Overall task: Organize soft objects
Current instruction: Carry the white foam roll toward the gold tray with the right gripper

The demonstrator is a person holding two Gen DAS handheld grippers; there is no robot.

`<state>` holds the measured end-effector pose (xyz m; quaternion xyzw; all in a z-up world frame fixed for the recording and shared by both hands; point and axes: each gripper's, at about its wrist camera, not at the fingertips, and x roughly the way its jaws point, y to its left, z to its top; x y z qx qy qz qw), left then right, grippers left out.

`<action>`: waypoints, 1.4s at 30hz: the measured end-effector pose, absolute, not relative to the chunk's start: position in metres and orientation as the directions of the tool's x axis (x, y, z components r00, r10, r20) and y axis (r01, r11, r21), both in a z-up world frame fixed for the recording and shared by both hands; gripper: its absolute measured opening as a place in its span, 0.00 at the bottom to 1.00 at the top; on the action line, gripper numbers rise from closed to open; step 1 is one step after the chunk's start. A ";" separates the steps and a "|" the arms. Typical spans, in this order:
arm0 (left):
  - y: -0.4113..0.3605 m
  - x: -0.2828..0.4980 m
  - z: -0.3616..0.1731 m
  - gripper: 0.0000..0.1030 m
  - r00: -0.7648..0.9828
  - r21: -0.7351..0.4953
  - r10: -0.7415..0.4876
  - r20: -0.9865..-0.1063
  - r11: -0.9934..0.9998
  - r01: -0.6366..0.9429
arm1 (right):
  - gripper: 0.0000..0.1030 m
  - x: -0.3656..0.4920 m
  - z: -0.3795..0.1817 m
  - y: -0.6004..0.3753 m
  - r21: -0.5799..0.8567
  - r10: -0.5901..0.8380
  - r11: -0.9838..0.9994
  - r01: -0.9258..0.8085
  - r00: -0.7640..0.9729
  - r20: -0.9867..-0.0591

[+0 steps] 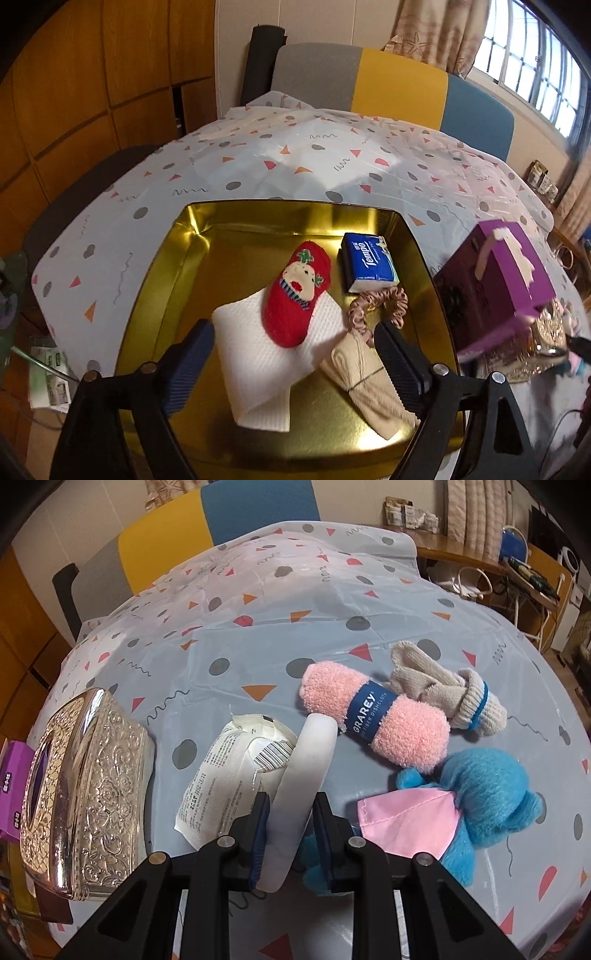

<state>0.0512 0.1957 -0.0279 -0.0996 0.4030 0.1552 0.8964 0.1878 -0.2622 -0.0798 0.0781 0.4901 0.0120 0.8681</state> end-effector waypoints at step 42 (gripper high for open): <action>0.177 0.010 -0.032 0.99 0.656 -0.046 0.161 -0.737 0.957 -0.286 | 0.21 0.221 0.056 -0.118 0.223 0.330 0.944 -0.243 0.674 -0.661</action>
